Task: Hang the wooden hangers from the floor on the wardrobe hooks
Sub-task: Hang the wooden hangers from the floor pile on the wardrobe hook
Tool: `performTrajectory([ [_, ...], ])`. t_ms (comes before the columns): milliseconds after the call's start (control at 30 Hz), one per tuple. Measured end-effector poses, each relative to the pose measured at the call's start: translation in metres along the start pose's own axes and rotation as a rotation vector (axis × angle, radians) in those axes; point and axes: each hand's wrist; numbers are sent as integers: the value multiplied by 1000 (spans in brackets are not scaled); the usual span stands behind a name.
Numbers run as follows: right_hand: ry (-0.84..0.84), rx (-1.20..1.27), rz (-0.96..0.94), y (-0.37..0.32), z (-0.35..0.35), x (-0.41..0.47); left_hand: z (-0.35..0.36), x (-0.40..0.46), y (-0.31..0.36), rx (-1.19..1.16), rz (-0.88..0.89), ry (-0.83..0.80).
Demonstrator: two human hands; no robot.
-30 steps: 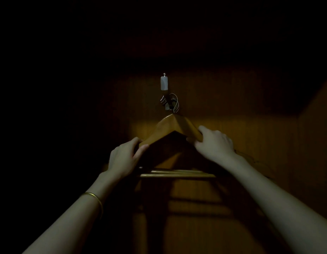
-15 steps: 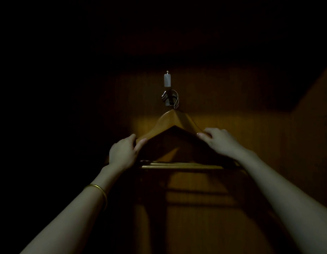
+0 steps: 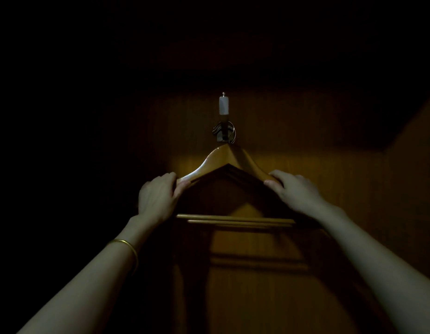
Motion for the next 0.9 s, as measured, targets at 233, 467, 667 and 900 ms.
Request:
performTrajectory([
  [233,6,44,-62,-3,-1,-9,5,-13,-2,-13,-3,82],
  [467,-123,33,-17,0,-9,-12,0,-18,1,-115,19,19],
  [667,-90,-121,72,-8,-5,-15,-8,-17,-1,-185,49,-67],
  [900,29,-108,73,-14,1,-24,-10,-19,-4,-234,32,-79],
])
Point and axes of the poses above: each hand's wrist, its own x-axis towards the middle knuckle, its own z-axis out of the palm, y = z × x, and after that the axes turned 2 degrees about -z, right-handed
